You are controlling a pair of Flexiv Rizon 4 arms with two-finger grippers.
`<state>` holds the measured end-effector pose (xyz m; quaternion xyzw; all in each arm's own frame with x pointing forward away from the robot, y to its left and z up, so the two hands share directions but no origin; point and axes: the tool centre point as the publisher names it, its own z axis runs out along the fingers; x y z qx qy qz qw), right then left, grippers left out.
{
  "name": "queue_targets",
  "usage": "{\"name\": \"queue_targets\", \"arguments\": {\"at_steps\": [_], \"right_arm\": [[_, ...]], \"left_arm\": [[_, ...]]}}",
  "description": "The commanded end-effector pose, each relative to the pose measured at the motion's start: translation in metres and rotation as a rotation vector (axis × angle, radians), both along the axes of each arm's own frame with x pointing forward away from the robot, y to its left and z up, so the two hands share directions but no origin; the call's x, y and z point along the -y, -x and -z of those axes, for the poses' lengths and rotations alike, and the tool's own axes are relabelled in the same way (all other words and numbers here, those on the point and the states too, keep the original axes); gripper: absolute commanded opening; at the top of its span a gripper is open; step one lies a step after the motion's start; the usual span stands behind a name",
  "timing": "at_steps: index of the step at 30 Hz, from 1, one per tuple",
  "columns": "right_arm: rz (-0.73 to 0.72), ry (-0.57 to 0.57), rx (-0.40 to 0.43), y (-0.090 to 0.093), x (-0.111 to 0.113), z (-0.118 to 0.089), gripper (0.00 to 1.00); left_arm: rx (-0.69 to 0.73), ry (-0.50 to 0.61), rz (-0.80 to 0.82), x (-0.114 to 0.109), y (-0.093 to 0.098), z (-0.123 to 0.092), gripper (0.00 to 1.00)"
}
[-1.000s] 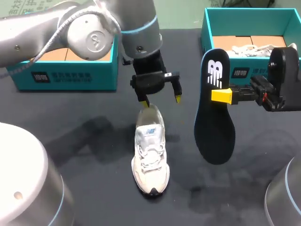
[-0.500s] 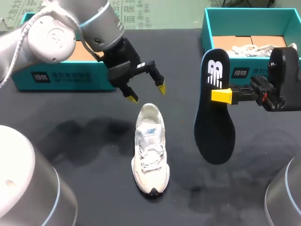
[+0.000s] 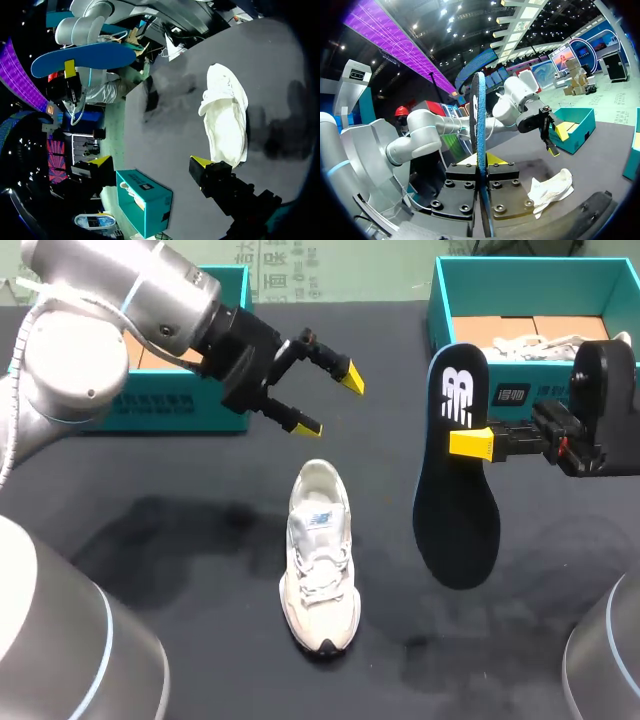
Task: Take the shoe out of the shoebox, open the shoe tongue, remove and reinsert the insole, then place the shoe into the shoebox
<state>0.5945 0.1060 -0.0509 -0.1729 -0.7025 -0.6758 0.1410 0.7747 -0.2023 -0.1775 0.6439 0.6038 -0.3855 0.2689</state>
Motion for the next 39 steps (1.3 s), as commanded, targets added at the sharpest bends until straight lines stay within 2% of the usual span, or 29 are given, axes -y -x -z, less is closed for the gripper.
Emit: {"name": "queue_targets", "arguments": {"at_steps": [1, 9, 10, 18, 24, 28, 32, 35, 39], "right_arm": [[0.117, 0.050, 0.004, 0.010, 0.003, 0.000, 0.00], [0.117, 0.050, 0.004, 0.010, 0.003, 0.000, 0.00], [0.117, 0.050, 0.004, 0.010, 0.003, 0.000, 0.00], [0.117, 0.050, 0.004, 0.010, 0.003, 0.000, 0.00], [0.117, 0.050, 0.004, 0.010, 0.003, 0.000, 0.00], [0.117, 0.050, 0.004, 0.010, 0.003, 0.000, 0.00], [0.109, 0.053, -0.074, -0.011, 0.015, -0.001, 0.00], [0.109, 0.052, -0.165, -0.029, 0.028, -0.002, 0.00], [0.095, 0.039, -0.227, -0.054, 0.044, -0.005, 0.00]], "left_arm": [[0.000, 0.020, 0.000, -0.002, -0.001, 0.003, 1.00], [0.000, 0.020, 0.000, -0.002, -0.001, 0.003, 1.00], [0.019, 0.018, -0.037, 0.001, 0.000, 0.003, 1.00], [-0.011, 0.163, -0.098, 0.002, -0.003, -0.021, 1.00], [-0.066, 0.259, -0.098, 0.001, -0.010, -0.029, 1.00], [-0.041, 0.312, -0.097, 0.005, -0.011, -0.036, 1.00], [-0.006, 0.355, -0.097, 0.010, -0.009, -0.043, 1.00], [0.015, 0.388, -0.101, 0.013, -0.008, -0.047, 1.00], [0.017, 0.432, -0.107, 0.020, -0.010, -0.049, 1.00]]}}
